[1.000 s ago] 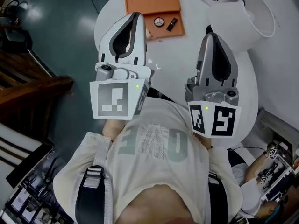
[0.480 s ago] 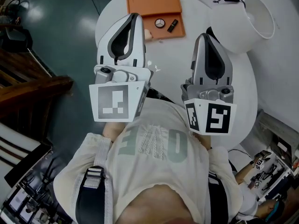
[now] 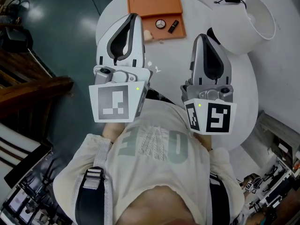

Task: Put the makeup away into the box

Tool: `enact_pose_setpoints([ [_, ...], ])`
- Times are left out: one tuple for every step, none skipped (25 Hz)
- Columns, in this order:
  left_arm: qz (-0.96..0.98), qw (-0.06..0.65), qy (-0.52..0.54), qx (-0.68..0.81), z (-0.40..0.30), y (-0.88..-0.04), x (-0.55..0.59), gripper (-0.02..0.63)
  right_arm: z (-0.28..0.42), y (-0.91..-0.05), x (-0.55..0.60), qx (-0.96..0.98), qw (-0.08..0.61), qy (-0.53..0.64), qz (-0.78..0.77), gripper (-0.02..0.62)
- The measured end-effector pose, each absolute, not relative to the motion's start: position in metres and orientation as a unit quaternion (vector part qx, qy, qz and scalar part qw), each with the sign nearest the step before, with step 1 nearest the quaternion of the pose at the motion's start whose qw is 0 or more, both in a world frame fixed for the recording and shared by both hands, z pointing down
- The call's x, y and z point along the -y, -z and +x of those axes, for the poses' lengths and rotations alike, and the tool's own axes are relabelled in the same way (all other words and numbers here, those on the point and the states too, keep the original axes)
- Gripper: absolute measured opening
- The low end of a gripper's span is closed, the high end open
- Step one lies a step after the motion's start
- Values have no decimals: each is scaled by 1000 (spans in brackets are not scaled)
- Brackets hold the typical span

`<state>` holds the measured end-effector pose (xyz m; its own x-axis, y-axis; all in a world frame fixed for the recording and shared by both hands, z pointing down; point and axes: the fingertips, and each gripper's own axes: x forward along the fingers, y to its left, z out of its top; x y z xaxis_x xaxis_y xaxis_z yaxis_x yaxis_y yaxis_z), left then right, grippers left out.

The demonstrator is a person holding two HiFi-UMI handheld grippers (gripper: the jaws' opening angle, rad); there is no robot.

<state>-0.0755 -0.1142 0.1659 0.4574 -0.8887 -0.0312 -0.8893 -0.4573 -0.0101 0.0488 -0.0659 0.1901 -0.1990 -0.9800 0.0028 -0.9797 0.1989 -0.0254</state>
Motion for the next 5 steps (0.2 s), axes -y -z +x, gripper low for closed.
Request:
enact_pose_setpoints([
  [-854,15,-11,-520,-76,-166,115,8,48,-190,66,-775,6,11,-632,5],
  [-854,19,-12,-519,-75,-165,115,8,48,-191,67,-775,5,11,-632,5],
  [-855,24,-13,-518,-75,-165,115,8,48,-191,67,-775,4,11,-632,5],
  [-855,27,-13,-518,-75,-165,116,8,48,-192,67,-775,4,12,-632,5],
  [-855,31,-14,-517,-75,-165,116,8,48,-193,68,-775,3,12,-631,5],
])
